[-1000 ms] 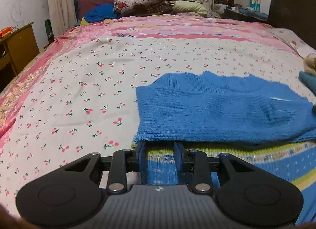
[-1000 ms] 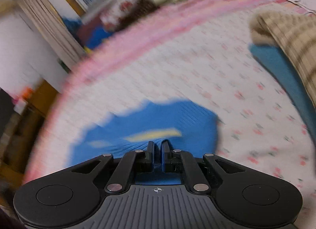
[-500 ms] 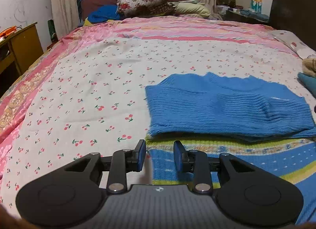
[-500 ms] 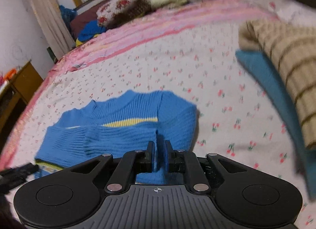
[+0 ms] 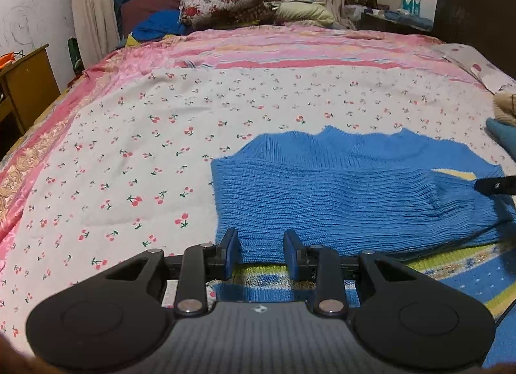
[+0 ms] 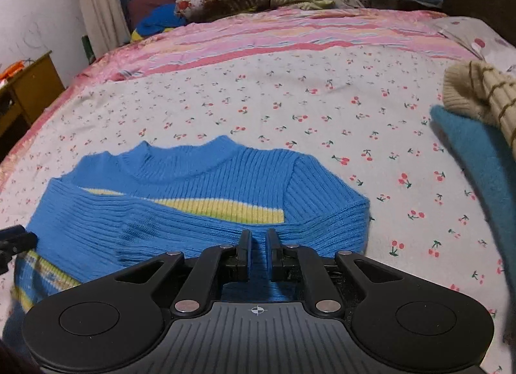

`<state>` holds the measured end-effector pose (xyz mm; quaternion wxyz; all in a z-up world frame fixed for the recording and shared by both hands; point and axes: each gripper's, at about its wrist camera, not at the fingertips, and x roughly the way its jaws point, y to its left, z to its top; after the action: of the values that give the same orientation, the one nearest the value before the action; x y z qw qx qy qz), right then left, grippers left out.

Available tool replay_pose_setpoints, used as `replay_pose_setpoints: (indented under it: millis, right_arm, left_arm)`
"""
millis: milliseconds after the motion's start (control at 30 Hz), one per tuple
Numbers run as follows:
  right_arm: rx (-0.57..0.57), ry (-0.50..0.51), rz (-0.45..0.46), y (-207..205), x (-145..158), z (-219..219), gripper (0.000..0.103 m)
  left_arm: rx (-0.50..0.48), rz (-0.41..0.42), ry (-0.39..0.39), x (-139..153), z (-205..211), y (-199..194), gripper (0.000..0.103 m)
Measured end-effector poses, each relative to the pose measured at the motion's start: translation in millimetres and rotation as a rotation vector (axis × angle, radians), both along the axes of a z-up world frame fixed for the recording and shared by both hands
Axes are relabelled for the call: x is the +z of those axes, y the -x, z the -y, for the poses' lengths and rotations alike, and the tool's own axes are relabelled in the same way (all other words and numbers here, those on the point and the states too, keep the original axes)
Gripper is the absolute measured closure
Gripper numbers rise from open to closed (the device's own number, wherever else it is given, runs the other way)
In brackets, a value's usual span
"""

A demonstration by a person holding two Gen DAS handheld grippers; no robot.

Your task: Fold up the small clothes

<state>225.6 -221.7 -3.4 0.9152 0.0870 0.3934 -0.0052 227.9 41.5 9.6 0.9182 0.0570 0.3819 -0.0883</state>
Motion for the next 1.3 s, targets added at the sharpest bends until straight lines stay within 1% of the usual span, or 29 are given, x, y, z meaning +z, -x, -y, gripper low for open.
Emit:
replay_pose_setpoints:
  millis: [67,167,200,267,333,367,433,467,533,633,733,833,1067,1300]
  right_arm:
    - [-0.007,0.000,0.003,2,4,1,0.093]
    - [-0.012,0.039,0.010,6,9,0,0.092]
    - [-0.013,0.043,0.019,8,12,-1,0.090]
    - [-0.006,0.038,0.047,15,18,-2,0.090]
    - [0.009,0.035,0.061,21,20,-4,0.090]
    - [0.017,0.041,0.051,19,18,-4,0.089]
    - [0.029,0.064,-0.009,16,7,-5,0.089]
    - [0.027,0.064,-0.024,15,3,-4,0.089]
    - [0.015,0.044,-0.018,18,7,-2,0.088]
    - [0.017,0.012,0.005,28,20,-2,0.086]
    - [0.062,0.020,0.024,48,33,-8,0.086]
    - [0.100,0.025,0.016,72,37,-14,0.086]
    - [0.168,0.057,-0.056,124,31,-27,0.086]
    - [0.190,0.053,-0.123,167,18,-33,0.086]
  left_arm:
    - [-0.004,0.001,-0.006,0,0,0,0.065]
    - [-0.007,0.006,-0.008,4,0,3,0.065]
    - [-0.007,0.012,-0.007,6,0,4,0.065]
    - [0.000,0.024,-0.002,10,-2,5,0.065]
    - [0.011,0.017,0.007,10,-6,6,0.065]
    - [0.014,0.006,0.005,8,-7,6,0.065]
    - [0.014,-0.028,-0.019,2,-9,6,0.065]
    - [0.013,-0.034,-0.032,0,-9,7,0.065]
    - [0.010,-0.034,-0.047,-1,-11,13,0.065]
    - [0.011,-0.036,-0.029,3,-17,21,0.065]
    - [0.000,-0.033,-0.030,6,-22,34,0.065]
    - [-0.024,-0.040,-0.051,5,-25,49,0.065]
    - [-0.063,-0.073,-0.077,1,-35,91,0.065]
    - [-0.084,-0.106,-0.082,-4,-45,135,0.065]
